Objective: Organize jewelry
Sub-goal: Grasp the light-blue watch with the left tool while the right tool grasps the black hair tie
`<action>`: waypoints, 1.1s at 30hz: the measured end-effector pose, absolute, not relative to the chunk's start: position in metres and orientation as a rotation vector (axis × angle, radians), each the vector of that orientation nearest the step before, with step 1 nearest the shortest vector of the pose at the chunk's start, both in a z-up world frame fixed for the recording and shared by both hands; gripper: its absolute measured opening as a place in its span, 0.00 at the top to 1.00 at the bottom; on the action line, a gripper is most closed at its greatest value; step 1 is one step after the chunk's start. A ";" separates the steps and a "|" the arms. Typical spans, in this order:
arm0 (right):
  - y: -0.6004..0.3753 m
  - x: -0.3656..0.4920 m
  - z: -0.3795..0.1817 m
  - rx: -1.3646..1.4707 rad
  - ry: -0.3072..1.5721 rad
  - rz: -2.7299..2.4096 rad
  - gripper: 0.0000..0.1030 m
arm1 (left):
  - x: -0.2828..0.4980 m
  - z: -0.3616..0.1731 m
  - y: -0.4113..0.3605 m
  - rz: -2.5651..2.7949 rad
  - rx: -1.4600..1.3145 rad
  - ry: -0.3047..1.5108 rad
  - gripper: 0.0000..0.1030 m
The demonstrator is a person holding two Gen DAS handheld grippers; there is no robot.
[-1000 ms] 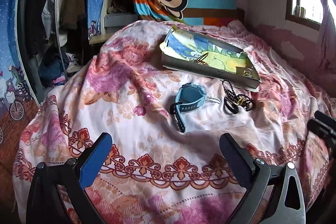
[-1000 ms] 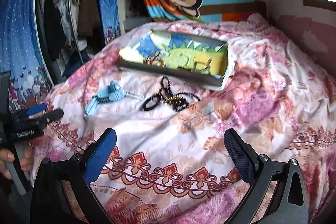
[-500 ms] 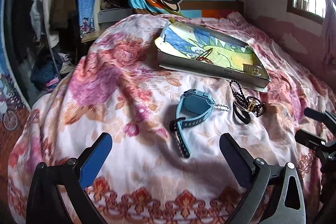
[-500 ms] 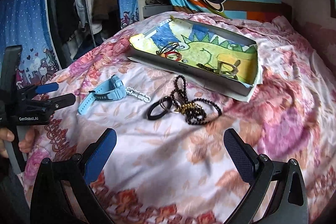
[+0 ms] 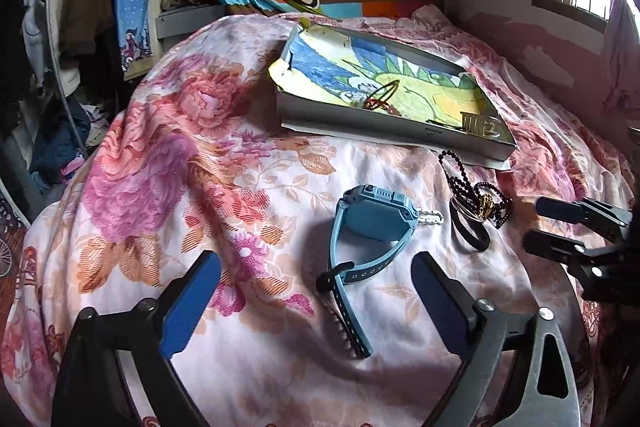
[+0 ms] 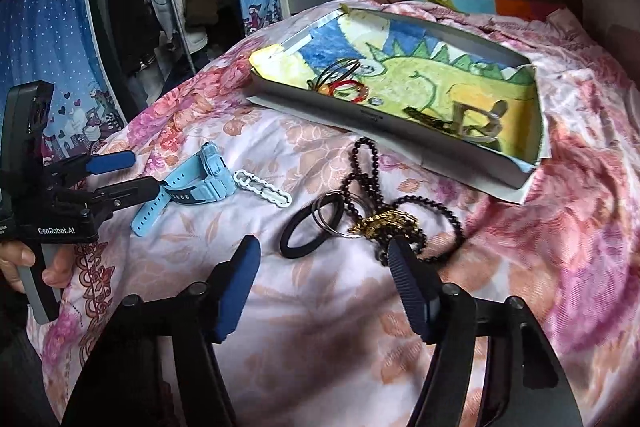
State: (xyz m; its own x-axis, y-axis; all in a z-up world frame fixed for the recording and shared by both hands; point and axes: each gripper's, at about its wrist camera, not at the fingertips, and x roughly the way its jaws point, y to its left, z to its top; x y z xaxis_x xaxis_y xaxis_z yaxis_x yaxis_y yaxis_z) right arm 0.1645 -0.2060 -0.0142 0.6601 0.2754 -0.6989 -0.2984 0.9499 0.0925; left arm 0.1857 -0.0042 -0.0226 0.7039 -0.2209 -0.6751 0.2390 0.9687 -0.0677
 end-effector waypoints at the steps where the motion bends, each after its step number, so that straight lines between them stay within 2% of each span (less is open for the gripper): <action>1: -0.205 0.166 -0.015 -0.031 0.789 0.332 0.46 | 0.187 -0.023 -0.005 -0.262 0.031 0.748 0.14; 6: -0.198 0.178 -0.024 -0.020 0.828 0.366 0.57 | 0.191 -0.026 -0.012 -0.301 0.071 0.753 0.25; 8: -0.196 0.183 -0.028 -0.009 0.852 0.377 0.61 | 0.194 -0.028 -0.016 -0.317 0.084 0.765 0.35; 10: -0.194 0.187 -0.033 0.007 0.878 0.388 0.62 | 0.198 -0.031 -0.018 -0.336 0.086 0.785 0.41; 16: -0.193 0.194 -0.044 0.077 0.938 0.388 0.62 | 0.202 -0.038 -0.027 -0.382 0.108 0.820 0.46; 20: -0.188 0.197 -0.049 0.069 0.941 0.372 0.62 | 0.206 -0.044 -0.032 -0.384 0.124 0.854 0.56; 27: -0.188 0.195 -0.048 0.050 0.937 0.349 0.83 | 0.210 -0.046 -0.028 -0.374 0.088 0.863 0.62; 33: -0.187 0.188 -0.044 0.065 0.965 0.385 0.89 | 0.210 -0.045 -0.024 -0.381 0.038 0.859 0.77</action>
